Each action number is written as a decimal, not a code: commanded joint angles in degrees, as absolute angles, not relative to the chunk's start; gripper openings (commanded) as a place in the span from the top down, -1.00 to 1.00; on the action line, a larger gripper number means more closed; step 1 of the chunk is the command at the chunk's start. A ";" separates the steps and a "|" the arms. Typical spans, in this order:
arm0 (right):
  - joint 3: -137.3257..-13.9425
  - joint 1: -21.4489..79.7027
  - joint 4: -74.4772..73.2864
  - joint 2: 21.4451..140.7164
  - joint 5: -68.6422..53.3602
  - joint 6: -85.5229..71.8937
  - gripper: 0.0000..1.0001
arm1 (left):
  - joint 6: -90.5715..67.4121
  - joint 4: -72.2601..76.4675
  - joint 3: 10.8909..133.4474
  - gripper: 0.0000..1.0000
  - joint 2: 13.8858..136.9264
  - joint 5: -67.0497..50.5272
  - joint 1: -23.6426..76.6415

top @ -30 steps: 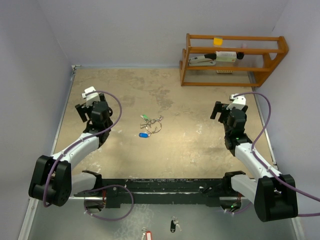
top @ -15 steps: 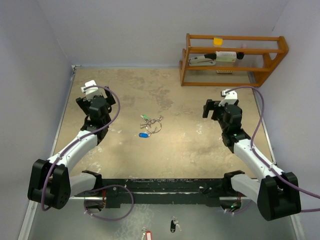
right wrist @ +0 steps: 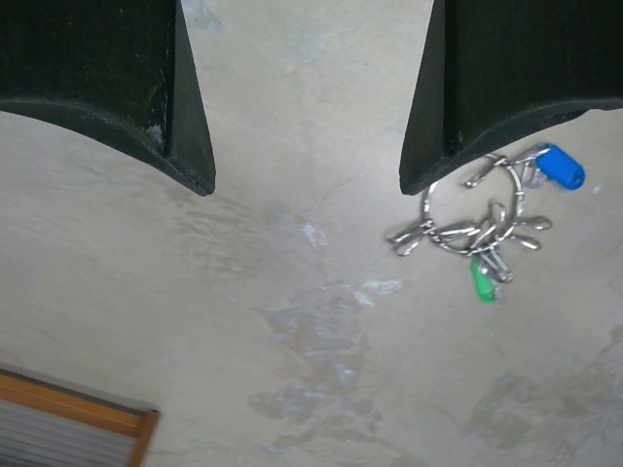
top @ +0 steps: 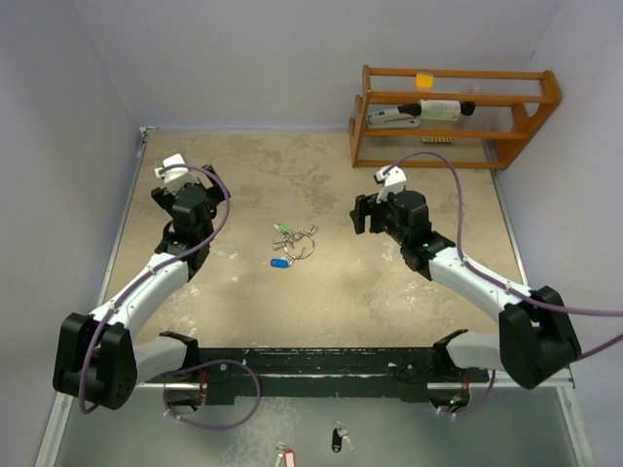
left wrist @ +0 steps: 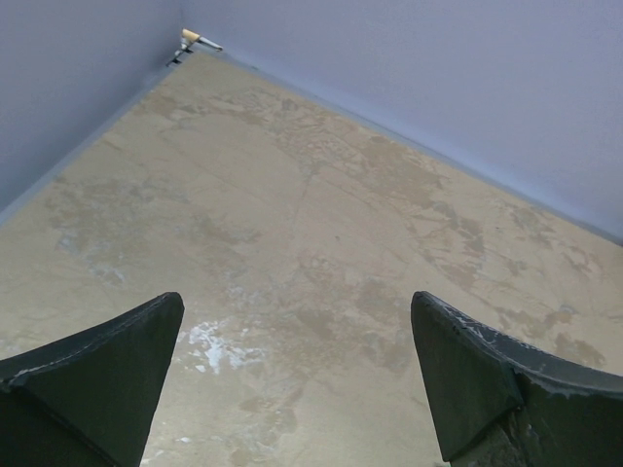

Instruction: Remove the keys from the keyring

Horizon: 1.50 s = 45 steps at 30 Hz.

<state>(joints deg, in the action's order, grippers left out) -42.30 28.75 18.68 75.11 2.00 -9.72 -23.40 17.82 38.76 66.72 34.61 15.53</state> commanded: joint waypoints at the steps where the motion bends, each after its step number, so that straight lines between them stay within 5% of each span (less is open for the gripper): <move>1: -48.01 34.03 18.10 79.58 -0.15 -8.56 -0.51 | -27.61 19.15 38.45 -0.87 65.13 31.48 15.73; 13: -57.16 45.78 12.92 94.57 -7.44 -5.46 -0.47 | -34.32 15.82 32.89 -0.67 57.42 38.57 15.73; 18: -60.83 48.13 9.80 98.47 -10.29 -4.31 -0.20 | -34.84 12.41 34.09 -0.67 55.99 43.14 15.72; 28: -63.78 50.00 9.31 103.52 -13.81 -3.72 0.03 | -35.42 12.48 34.37 -0.66 57.80 42.88 15.73; 45: -70.15 50.46 6.75 110.77 -15.64 0.31 -0.01 | -35.07 12.84 33.58 -0.66 57.49 44.21 15.73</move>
